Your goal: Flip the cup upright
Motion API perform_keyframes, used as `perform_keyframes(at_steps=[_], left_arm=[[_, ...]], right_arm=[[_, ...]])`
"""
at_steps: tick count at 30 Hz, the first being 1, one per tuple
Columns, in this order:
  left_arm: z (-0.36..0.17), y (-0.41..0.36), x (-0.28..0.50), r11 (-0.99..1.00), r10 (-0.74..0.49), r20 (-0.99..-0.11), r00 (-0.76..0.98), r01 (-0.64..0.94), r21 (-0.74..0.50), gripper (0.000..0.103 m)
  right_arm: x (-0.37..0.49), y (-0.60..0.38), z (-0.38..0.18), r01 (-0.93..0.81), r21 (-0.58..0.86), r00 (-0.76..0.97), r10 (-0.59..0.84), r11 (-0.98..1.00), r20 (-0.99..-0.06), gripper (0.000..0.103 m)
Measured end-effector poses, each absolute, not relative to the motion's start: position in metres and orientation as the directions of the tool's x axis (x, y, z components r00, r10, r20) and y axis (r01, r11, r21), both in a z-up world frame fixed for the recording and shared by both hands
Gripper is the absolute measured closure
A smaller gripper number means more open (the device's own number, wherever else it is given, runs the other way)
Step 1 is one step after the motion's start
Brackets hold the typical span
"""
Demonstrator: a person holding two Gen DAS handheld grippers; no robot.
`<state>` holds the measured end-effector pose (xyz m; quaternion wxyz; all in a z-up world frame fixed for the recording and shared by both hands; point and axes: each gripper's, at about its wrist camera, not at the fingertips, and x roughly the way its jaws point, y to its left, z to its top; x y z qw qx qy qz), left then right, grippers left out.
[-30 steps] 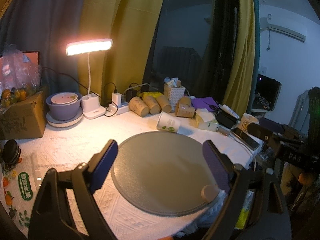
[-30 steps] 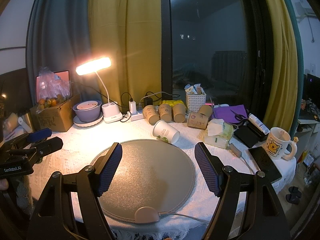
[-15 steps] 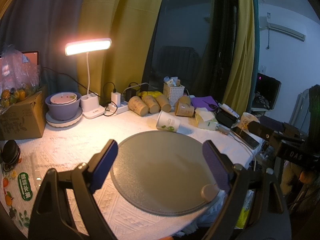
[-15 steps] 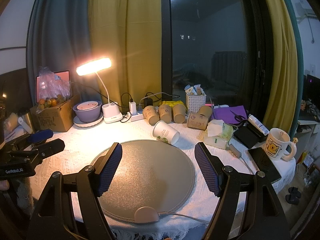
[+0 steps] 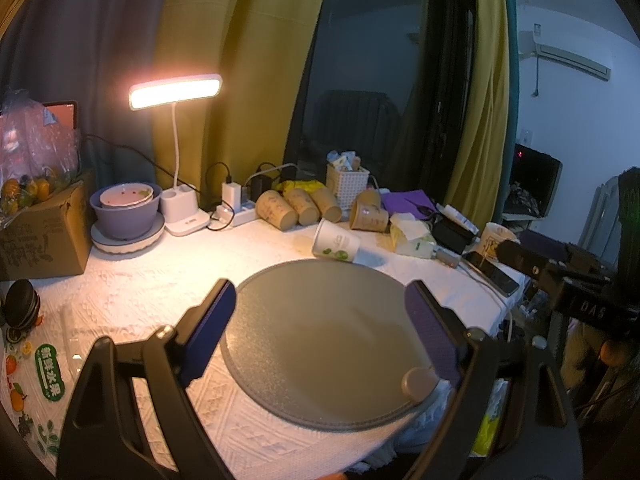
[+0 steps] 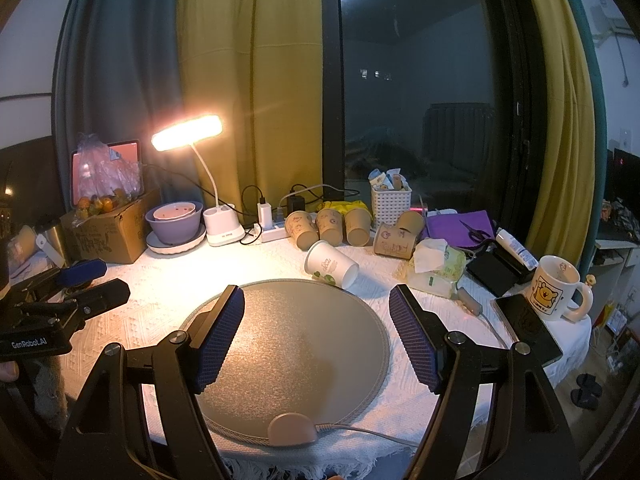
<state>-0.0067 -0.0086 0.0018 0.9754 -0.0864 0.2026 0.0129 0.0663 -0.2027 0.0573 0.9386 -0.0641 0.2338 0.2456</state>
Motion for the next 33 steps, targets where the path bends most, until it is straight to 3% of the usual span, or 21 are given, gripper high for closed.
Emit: perform_keyframes(at_steps=[20,33], left_arm=[[-0.004,-0.013,0.000,0.985,-0.018,-0.410,0.912,-0.054,-0.163,0.015],[-0.027,-0.028,0.062,0.989,-0.061,-0.532,0.844,-0.019,-0.144,0.015]], right_arm=[[0.065,-0.202,0.055,-0.493,-0.003,0.765,0.432,0.870,-0.478,0.025],[0.108,-0.216,0.024,-0.477,0.011,0.736,0.406,0.879,-0.542,0.025]])
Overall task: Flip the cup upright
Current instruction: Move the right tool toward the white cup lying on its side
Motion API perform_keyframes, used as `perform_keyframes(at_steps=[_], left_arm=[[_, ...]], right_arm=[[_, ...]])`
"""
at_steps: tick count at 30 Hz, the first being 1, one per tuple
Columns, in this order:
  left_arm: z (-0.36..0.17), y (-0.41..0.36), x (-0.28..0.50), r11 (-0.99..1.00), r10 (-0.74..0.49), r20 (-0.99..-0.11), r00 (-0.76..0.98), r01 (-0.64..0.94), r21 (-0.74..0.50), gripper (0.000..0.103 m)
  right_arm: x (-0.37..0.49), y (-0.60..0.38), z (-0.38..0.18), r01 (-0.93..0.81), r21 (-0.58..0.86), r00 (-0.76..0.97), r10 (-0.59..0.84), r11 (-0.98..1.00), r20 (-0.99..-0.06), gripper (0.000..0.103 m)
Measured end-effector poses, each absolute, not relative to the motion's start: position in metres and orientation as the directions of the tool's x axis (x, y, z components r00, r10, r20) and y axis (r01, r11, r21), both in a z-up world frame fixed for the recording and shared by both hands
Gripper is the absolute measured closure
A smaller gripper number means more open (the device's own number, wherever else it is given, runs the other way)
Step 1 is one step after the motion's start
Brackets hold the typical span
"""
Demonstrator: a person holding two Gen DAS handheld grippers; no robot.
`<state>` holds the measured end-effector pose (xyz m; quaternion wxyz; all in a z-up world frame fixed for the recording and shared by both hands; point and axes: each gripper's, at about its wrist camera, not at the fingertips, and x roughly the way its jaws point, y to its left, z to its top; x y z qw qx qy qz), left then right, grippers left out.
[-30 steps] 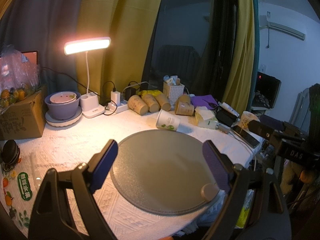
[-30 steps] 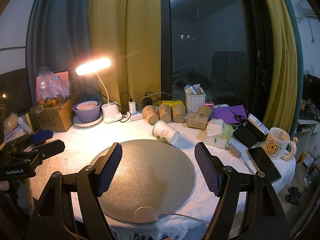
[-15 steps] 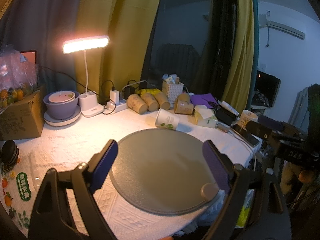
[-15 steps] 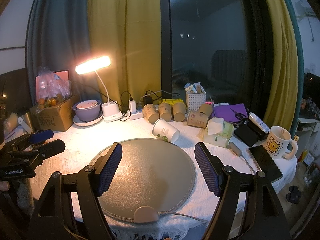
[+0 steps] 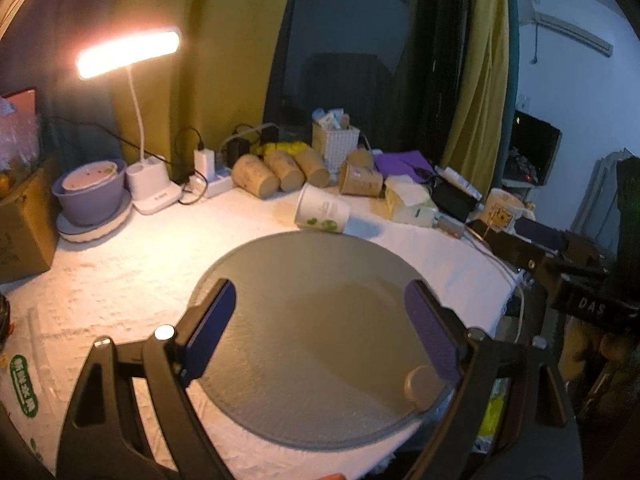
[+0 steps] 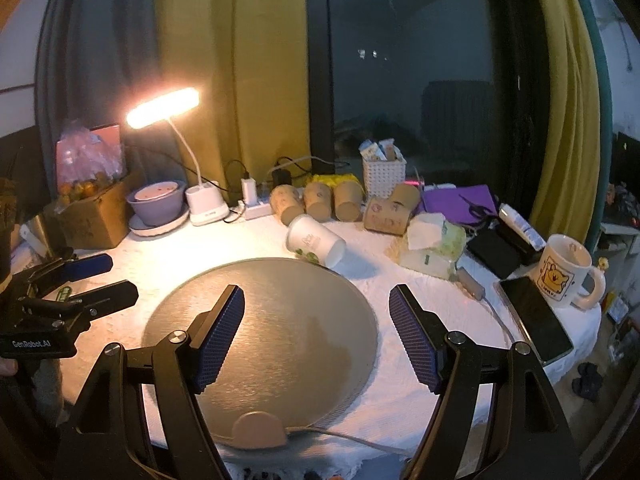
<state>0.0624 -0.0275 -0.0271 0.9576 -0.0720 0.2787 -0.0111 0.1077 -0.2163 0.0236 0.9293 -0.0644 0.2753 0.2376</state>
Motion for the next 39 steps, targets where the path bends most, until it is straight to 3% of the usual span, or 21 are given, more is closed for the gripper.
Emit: perform_keyframes(at_steps=[13,22,39], left_arm=[[-0.043,-0.046,0.149,0.989,-0.060,-0.645,0.762,-0.040,-0.139,0.015],[-0.062,-0.052,0.213,0.973,-0.105,-0.718,0.688,-0.080,-0.219,0.015],[-0.090,-0.053,0.325,0.928,-0.088,-0.764,0.640,-0.226,-0.296,0.016]], right_arm=[[0.179,-0.243,0.005,-0.457,0.057,0.713,0.404,0.888,-0.574,0.025],[0.231,-0.263,-0.007,-0.459,0.072,0.698,0.410,0.885,-0.586,0.025],[0.341,-0.256,-0.041,-0.501,0.047,0.637,0.406,0.864,-0.656,0.025]])
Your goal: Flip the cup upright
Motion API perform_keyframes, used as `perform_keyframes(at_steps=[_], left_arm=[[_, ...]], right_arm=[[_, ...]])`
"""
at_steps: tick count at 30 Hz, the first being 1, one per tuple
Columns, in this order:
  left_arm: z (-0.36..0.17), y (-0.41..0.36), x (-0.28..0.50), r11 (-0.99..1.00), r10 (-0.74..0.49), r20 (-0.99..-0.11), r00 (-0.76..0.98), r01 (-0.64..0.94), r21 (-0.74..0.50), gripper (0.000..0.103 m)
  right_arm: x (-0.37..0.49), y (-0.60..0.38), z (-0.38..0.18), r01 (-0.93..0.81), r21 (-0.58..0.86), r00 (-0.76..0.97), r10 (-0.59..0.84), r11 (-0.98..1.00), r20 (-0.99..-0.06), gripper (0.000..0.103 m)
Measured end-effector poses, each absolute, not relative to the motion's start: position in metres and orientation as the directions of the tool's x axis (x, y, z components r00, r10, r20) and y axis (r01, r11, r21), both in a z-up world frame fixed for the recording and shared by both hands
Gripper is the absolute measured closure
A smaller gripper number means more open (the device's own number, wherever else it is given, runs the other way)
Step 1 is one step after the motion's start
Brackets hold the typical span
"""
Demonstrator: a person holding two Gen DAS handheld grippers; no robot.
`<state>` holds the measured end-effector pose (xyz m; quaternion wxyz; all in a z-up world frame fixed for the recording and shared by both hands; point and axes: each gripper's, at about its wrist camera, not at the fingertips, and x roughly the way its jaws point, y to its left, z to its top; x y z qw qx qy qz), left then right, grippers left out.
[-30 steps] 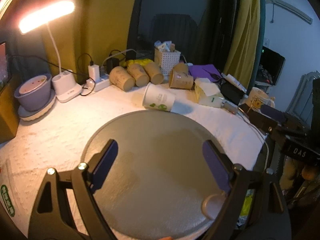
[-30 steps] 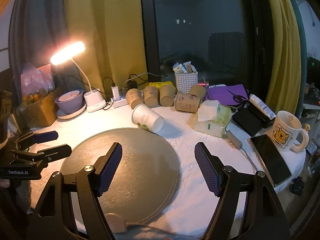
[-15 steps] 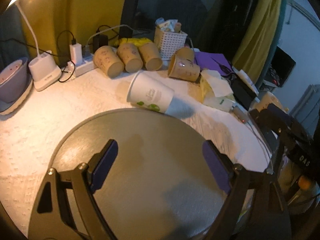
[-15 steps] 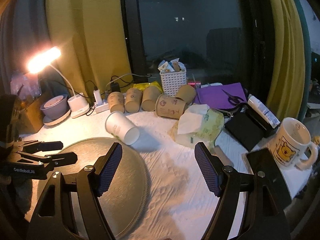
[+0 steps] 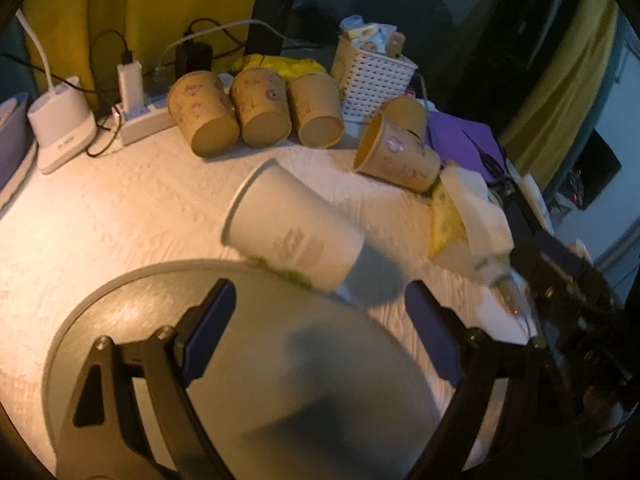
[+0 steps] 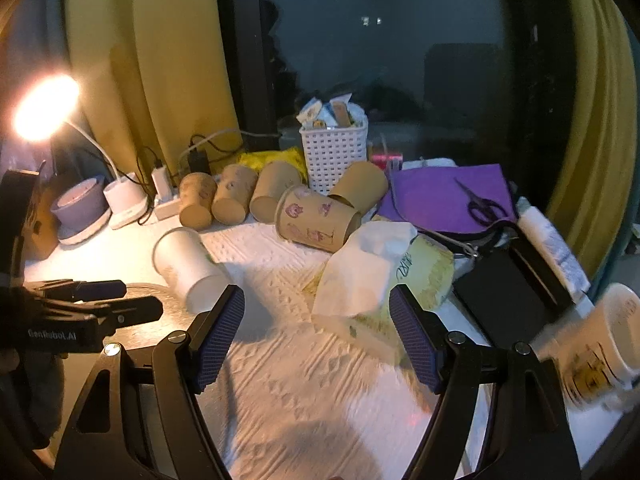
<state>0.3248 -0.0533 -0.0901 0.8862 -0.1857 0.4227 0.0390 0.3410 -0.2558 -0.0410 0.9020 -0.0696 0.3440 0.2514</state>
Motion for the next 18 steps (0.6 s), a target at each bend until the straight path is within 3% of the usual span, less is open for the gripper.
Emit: perform_keyframes(at_steps=[18], left_arm=[[-0.115,-0.037,0.415,0.891,-0.101,-0.802,0.588,-0.305,-0.336,0.015]], right_arm=[[0.397,-0.244,-0.063,-0.550,0.102,0.589,0.471,0.829,-0.656,0.025]])
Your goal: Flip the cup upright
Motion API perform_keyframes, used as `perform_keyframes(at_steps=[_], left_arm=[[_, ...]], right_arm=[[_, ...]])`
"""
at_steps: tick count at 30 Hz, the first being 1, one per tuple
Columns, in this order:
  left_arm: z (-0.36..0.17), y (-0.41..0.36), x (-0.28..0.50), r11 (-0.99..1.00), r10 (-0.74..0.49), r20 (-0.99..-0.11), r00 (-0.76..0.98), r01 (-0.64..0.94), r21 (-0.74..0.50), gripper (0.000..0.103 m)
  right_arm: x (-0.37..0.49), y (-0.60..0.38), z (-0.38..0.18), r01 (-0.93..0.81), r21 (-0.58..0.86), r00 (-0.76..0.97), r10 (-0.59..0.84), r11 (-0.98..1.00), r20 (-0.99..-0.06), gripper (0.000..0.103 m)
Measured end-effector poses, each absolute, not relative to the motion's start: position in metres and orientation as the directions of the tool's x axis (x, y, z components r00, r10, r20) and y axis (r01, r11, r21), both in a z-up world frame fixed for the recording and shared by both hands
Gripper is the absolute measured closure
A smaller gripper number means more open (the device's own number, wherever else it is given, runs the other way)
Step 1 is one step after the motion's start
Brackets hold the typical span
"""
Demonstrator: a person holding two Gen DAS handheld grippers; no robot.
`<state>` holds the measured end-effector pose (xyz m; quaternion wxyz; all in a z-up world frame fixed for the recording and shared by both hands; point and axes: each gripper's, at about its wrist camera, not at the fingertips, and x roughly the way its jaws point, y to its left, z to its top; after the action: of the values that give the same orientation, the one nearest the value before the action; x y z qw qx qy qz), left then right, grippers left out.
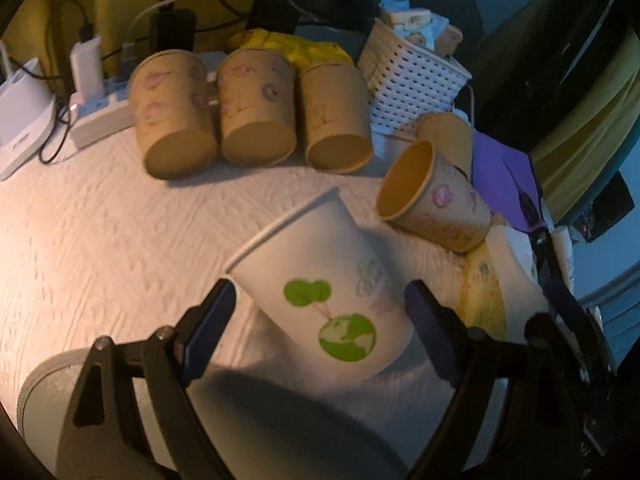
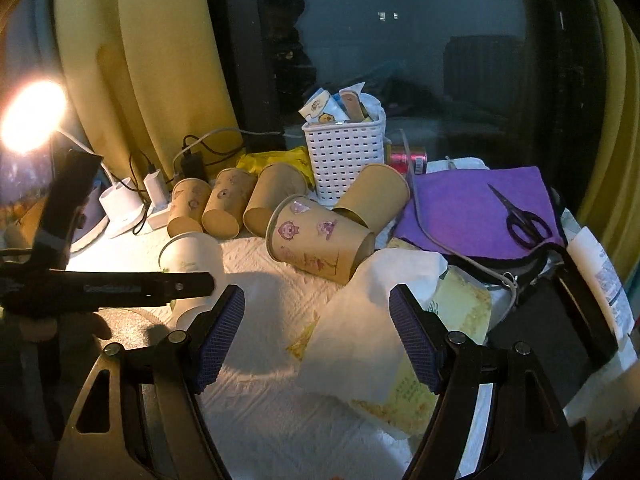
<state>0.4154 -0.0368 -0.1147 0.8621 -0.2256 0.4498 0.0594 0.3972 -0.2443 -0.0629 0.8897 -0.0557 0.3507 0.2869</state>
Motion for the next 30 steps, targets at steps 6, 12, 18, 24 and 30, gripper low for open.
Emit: perform_keyframes(at_steps=[6,12,18,24,30], left_arm=[[-0.124,-0.048,0.431,0.897,-0.139,-0.818,0.558,-0.280,-0.343,0.016],[-0.126,-0.053,0.433,0.906,-0.157,-0.815,0.558,-0.248,-0.344,0.038],[-0.119,-0.054,0.423,0.914,-0.161,-0.805,0.570,-0.221,-0.340,0.039],[-0.101,-0.059,0.392,0.938,-0.150,-0.779,0.609,-0.162,-0.307,0.039],[-0.083,-0.060,0.349,0.961,-0.116,-0.750,0.652,-0.118,-0.251,0.039]], right_arm=[[0.401,-0.251,-0.062,-0.528,0.107,0.602,0.459,0.843,-0.653,0.025],[0.401,-0.260,-0.058,-0.504,0.102,0.619,0.441,0.857,-0.650,0.025],[0.395,-0.263,-0.054,-0.491,0.095,0.626,0.427,0.866,-0.653,0.025],[0.381,-0.262,-0.047,-0.478,0.101,0.629,0.421,0.872,-0.654,0.025],[0.357,-0.254,-0.034,-0.484,0.092,0.635,0.421,0.870,-0.648,0.025]])
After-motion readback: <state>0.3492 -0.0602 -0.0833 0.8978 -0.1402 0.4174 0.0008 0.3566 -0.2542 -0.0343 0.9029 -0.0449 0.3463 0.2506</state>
